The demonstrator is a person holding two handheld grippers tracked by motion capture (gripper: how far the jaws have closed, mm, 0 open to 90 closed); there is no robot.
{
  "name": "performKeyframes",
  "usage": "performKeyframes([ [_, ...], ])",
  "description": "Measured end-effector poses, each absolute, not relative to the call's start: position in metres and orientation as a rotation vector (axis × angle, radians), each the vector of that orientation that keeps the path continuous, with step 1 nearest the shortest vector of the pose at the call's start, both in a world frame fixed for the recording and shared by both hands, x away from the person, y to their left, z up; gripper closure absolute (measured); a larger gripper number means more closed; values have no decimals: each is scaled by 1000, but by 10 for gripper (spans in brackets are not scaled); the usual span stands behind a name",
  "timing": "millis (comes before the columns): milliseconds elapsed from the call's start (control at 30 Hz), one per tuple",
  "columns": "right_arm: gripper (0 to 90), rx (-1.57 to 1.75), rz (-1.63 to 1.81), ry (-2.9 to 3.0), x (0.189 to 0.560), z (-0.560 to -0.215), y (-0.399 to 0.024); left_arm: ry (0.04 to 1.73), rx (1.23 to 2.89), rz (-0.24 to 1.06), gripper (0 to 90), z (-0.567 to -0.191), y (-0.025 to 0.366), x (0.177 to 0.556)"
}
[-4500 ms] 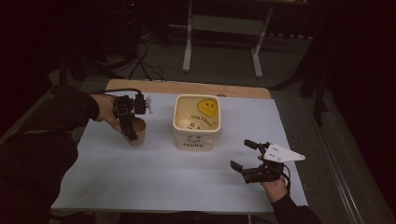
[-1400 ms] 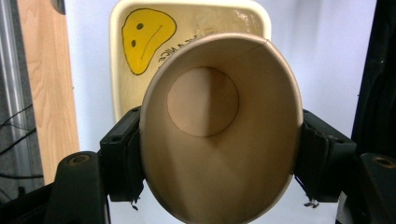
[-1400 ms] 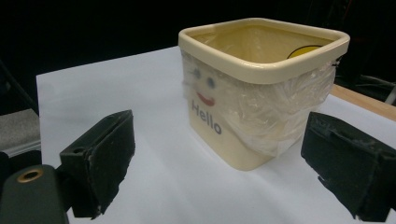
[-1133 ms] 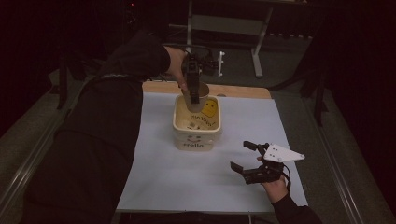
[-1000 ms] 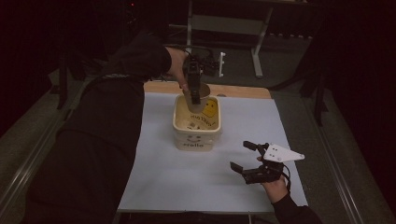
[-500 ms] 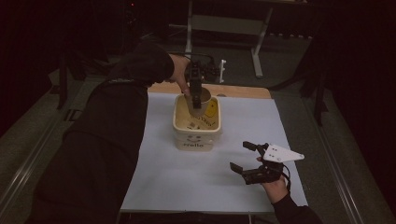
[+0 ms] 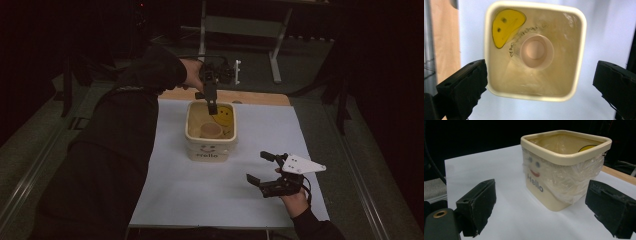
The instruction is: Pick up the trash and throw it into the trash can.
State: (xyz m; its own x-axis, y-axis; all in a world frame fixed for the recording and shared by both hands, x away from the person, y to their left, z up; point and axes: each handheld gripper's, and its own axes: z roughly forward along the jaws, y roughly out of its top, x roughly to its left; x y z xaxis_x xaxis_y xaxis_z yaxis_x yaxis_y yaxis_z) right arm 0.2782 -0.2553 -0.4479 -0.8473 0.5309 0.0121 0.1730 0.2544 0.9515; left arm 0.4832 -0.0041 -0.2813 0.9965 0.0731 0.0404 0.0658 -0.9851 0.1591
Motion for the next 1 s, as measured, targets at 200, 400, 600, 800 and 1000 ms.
performKeyframes([
  [200, 96, 649, 1621, 2221, 278, -448, -255, 91, 2930, 102, 5, -280, 2, 479],
  [400, 97, 648, 1619, 2222, 279, -448, -254, 95, 2913, 127, 6, -278, 11, 475],
  [600, 96, 647, 1617, 2223, 279, -449, -254, 117, 2897, 140, 6, -275, 22, 471],
  [800, 96, 647, 1611, 2224, 279, -449, -253, 176, 2904, 117, 5, -273, 38, 464],
  [1000, 96, 647, 1612, 2226, 279, -448, -253, 198, 2882, 131, 6, -266, 54, 455],
])
